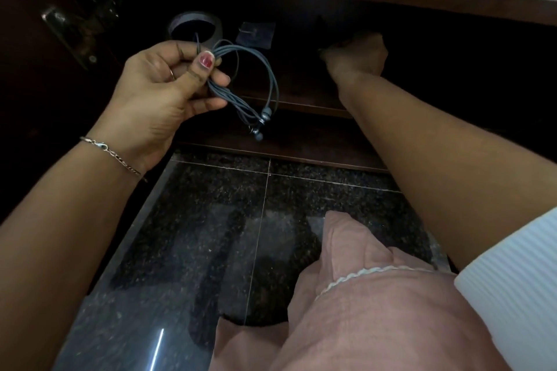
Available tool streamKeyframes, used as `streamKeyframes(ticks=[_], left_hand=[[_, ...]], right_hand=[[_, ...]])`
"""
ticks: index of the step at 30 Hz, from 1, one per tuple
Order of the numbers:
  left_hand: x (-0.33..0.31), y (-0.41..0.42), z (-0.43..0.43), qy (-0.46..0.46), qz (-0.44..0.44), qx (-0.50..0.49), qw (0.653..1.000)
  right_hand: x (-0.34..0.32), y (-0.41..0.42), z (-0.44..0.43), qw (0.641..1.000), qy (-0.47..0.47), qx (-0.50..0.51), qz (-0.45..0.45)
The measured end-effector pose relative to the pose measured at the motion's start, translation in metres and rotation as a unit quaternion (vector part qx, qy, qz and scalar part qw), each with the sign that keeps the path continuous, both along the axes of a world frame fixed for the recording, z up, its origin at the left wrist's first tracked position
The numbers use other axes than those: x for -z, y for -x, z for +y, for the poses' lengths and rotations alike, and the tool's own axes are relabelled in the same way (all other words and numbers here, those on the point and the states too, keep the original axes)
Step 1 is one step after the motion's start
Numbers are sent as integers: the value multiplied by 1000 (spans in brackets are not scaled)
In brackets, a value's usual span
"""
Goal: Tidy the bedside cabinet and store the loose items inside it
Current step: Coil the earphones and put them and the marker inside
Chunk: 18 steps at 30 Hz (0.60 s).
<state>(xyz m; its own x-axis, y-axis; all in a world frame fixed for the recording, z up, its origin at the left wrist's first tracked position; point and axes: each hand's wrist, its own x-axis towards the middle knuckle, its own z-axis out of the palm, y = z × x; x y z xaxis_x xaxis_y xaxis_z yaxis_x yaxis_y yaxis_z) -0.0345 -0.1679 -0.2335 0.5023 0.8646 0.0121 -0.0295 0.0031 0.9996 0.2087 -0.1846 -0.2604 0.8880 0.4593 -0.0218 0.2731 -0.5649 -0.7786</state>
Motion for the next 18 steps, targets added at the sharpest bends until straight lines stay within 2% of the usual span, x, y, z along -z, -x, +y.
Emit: streamKeyframes(ticks=[7, 9, 11, 12, 14, 16, 18], left_hand=[[0, -2, 6, 2, 7, 5, 1000], [-2, -2, 6, 1, 8, 9, 1000], [-5, -5, 5, 0, 8, 13, 1000], [-8, -7, 5, -1, 8, 17, 1000], [-13, -11, 3, 0, 8, 24, 1000], [-19, -17, 1, 2, 8, 35, 999], [-25, -24, -1, 7, 6, 50, 999]], right_hand=[[2, 0, -1, 1000, -12, -3, -11], [5, 4, -4, 996, -86, -3, 3], [2, 10, -9, 975, -184, -69, 99], [-4, 14, -13, 952, -210, -131, 180], [-17, 17, -25, 890, -173, -282, 313], [-25, 19, -37, 803, -96, -428, 404], [-26, 20, -47, 726, -58, -518, 449]])
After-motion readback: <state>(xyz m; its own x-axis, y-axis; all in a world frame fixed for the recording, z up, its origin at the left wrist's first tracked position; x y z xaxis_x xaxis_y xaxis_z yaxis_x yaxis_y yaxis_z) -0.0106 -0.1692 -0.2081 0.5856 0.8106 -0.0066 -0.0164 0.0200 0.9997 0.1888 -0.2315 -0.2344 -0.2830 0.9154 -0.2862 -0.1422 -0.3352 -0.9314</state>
